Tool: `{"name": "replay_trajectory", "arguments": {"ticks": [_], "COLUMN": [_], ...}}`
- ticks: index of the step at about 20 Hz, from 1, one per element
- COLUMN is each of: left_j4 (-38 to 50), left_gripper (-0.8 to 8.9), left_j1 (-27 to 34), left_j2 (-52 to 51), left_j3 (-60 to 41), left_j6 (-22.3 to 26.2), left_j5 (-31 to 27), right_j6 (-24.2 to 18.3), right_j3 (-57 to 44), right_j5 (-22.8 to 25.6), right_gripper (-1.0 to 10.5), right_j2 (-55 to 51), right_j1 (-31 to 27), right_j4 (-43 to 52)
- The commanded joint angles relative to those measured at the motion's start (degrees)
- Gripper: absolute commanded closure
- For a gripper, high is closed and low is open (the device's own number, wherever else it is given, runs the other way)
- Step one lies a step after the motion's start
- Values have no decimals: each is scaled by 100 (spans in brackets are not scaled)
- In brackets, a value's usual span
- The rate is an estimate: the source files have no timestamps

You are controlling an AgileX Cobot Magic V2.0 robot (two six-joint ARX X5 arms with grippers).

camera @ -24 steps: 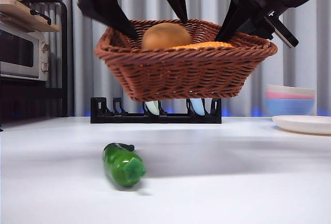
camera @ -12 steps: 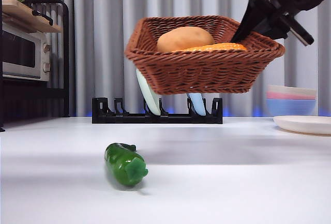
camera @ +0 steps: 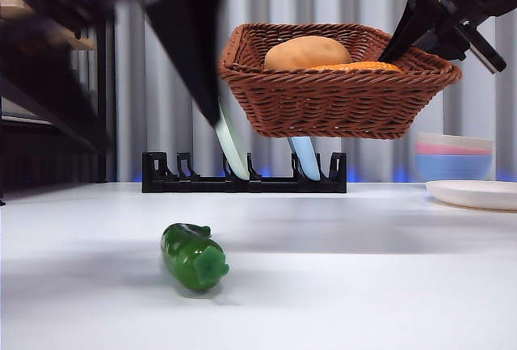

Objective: Pick up the basket,pick up the corn from the table,pick up the potato from the table,pick up the cucumber from the table,put all items into the basket

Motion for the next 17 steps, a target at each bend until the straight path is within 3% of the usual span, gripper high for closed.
{"name": "replay_trajectory", "arguments": {"ticks": [1,6,7,10,13,17], "left_j4": [293,695,691,739,614,-402], "left_gripper": [252,278,368,838,821,822], "left_j1": [146,498,507,507,511,481], "left_j2": [625,1666,1707,1709,1709,1375], "left_j3": [-26,-26,-26,-26,-26,-26], "left_j6": [-72,101,114,428,616,968], "left_j5": [90,323,323,352,525,595], "right_j6": [94,96,96,94,96,94], "right_j3": [74,74,74,74,74,74], "right_j5": [-61,-63,-63,-57,-61,-61], "right_gripper": [954,954,954,954,954,954], "right_j2": [-35,-35,-35,-35,-35,-35], "right_j1": [-11,-39,-39,-39,-39,-39], "right_j4": [125,118,118,120,118,81]}}
